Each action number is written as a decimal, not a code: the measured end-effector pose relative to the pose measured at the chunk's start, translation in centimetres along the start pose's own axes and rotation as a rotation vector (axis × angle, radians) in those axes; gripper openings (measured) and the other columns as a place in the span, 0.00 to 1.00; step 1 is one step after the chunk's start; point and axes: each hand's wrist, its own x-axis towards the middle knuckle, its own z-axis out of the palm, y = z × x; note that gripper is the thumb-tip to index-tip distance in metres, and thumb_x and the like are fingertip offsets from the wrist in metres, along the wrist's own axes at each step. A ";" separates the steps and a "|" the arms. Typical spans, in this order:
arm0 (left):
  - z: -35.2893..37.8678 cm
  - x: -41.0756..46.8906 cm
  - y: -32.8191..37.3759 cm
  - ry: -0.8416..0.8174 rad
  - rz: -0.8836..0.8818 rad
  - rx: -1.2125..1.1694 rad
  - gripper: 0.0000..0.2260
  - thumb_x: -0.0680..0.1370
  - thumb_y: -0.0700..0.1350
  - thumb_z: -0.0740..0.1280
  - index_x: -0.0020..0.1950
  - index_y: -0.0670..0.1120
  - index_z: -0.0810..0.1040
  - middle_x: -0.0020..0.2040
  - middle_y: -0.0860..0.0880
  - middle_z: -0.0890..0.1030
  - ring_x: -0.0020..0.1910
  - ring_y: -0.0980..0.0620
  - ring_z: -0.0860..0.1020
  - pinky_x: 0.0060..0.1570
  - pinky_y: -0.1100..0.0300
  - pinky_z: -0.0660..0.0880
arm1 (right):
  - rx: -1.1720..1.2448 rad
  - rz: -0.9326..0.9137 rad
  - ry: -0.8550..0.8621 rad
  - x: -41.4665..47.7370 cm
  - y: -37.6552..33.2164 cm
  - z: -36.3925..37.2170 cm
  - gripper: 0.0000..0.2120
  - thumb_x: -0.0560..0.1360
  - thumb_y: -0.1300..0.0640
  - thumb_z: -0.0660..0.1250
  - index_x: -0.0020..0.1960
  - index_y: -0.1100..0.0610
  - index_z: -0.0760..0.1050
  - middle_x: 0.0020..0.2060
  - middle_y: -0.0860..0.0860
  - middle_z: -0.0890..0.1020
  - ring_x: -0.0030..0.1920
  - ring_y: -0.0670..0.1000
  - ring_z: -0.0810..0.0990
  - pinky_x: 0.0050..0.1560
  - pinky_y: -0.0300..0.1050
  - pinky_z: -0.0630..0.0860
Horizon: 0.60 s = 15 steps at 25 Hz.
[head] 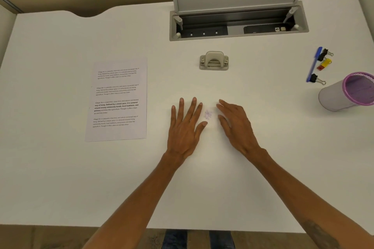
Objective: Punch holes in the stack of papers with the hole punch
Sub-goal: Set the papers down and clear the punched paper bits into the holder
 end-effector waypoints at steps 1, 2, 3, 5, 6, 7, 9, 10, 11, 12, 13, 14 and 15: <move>0.1 0.2 -0.3 0.016 -0.020 -0.009 0.25 0.86 0.56 0.47 0.83 0.49 0.56 0.83 0.49 0.53 0.83 0.41 0.45 0.80 0.40 0.45 | 0.081 0.071 0.040 -0.1 -0.5 0.0 0.16 0.80 0.59 0.67 0.68 0.58 0.75 0.65 0.53 0.79 0.62 0.51 0.77 0.65 0.46 0.73; 0.2 0.4 -0.7 0.031 -0.032 -0.011 0.24 0.87 0.52 0.50 0.82 0.48 0.58 0.83 0.48 0.55 0.82 0.40 0.47 0.80 0.38 0.48 | 0.158 0.130 0.044 -0.2 -1.1 0.0 0.15 0.78 0.60 0.70 0.64 0.58 0.77 0.59 0.51 0.81 0.54 0.50 0.79 0.59 0.45 0.76; 0.5 0.5 -1.0 0.043 -0.036 -0.012 0.23 0.87 0.49 0.54 0.82 0.46 0.59 0.83 0.47 0.56 0.82 0.39 0.49 0.79 0.36 0.51 | 0.214 0.168 0.033 -0.1 -1.7 0.3 0.16 0.75 0.62 0.72 0.62 0.58 0.77 0.55 0.50 0.81 0.50 0.49 0.79 0.54 0.45 0.77; 1.1 0.6 -1.5 0.043 -0.038 -0.047 0.23 0.86 0.47 0.56 0.82 0.46 0.59 0.83 0.46 0.57 0.82 0.38 0.49 0.79 0.37 0.51 | 0.256 0.184 0.035 0.1 -2.5 1.1 0.17 0.73 0.64 0.74 0.61 0.59 0.77 0.52 0.50 0.80 0.47 0.49 0.79 0.51 0.42 0.78; 1.3 0.6 -1.6 0.035 -0.041 -0.079 0.23 0.86 0.47 0.55 0.82 0.46 0.58 0.83 0.46 0.56 0.82 0.39 0.48 0.80 0.39 0.49 | 0.254 0.178 0.048 0.3 -2.8 1.4 0.17 0.73 0.65 0.74 0.61 0.59 0.77 0.52 0.51 0.80 0.47 0.49 0.79 0.51 0.40 0.77; 1.5 0.6 -1.6 0.027 -0.046 -0.111 0.23 0.87 0.47 0.54 0.82 0.46 0.56 0.83 0.46 0.55 0.82 0.41 0.47 0.80 0.41 0.47 | 0.249 0.178 0.059 0.7 -3.0 1.7 0.17 0.74 0.65 0.73 0.61 0.60 0.77 0.52 0.51 0.80 0.48 0.48 0.79 0.52 0.37 0.76; 1.9 0.6 -1.7 0.017 -0.054 -0.145 0.23 0.87 0.48 0.52 0.82 0.46 0.54 0.83 0.47 0.53 0.82 0.43 0.45 0.81 0.45 0.43 | 0.242 0.194 0.054 1.2 -3.4 2.1 0.16 0.75 0.65 0.72 0.62 0.62 0.77 0.53 0.53 0.81 0.50 0.47 0.78 0.54 0.26 0.70; 2.0 0.6 -1.8 0.015 -0.055 -0.147 0.23 0.87 0.48 0.51 0.83 0.47 0.53 0.83 0.47 0.52 0.83 0.44 0.45 0.81 0.46 0.42 | 0.239 0.207 0.057 1.3 -3.5 2.1 0.15 0.76 0.64 0.71 0.62 0.62 0.77 0.54 0.54 0.82 0.51 0.47 0.78 0.54 0.23 0.67; 2.1 0.6 -1.9 0.013 -0.056 -0.147 0.24 0.87 0.48 0.50 0.83 0.47 0.52 0.84 0.48 0.50 0.83 0.44 0.44 0.81 0.47 0.41 | 0.239 0.222 0.067 1.3 -3.5 1.9 0.15 0.77 0.64 0.70 0.63 0.63 0.77 0.55 0.55 0.82 0.53 0.49 0.79 0.56 0.22 0.66; 2.1 0.5 -1.9 0.010 -0.057 -0.145 0.24 0.87 0.48 0.50 0.83 0.48 0.51 0.84 0.49 0.49 0.83 0.45 0.43 0.81 0.47 0.41 | 0.238 0.232 0.073 1.3 -3.4 1.6 0.14 0.78 0.63 0.69 0.63 0.62 0.78 0.56 0.56 0.82 0.56 0.51 0.79 0.58 0.23 0.65; 2.0 0.4 -1.9 0.010 -0.055 -0.139 0.24 0.87 0.48 0.50 0.83 0.48 0.50 0.84 0.49 0.48 0.83 0.45 0.42 0.81 0.48 0.41 | 0.219 0.225 0.061 1.2 -3.2 1.4 0.14 0.79 0.62 0.68 0.64 0.62 0.77 0.59 0.56 0.82 0.59 0.53 0.79 0.61 0.25 0.63; 1.9 0.3 -1.8 0.011 -0.051 -0.123 0.24 0.87 0.49 0.50 0.83 0.48 0.49 0.84 0.49 0.48 0.83 0.45 0.42 0.81 0.48 0.40 | 0.189 0.200 0.009 1.0 -3.3 1.2 0.15 0.80 0.62 0.66 0.66 0.62 0.77 0.63 0.57 0.80 0.64 0.56 0.77 0.65 0.29 0.62; 1.9 0.2 -1.7 0.013 -0.049 -0.096 0.24 0.87 0.49 0.49 0.83 0.47 0.48 0.84 0.49 0.47 0.83 0.45 0.42 0.81 0.47 0.41 | 0.165 0.167 -0.045 0.9 -3.4 1.2 0.16 0.80 0.63 0.65 0.68 0.62 0.75 0.66 0.58 0.77 0.68 0.57 0.74 0.69 0.34 0.61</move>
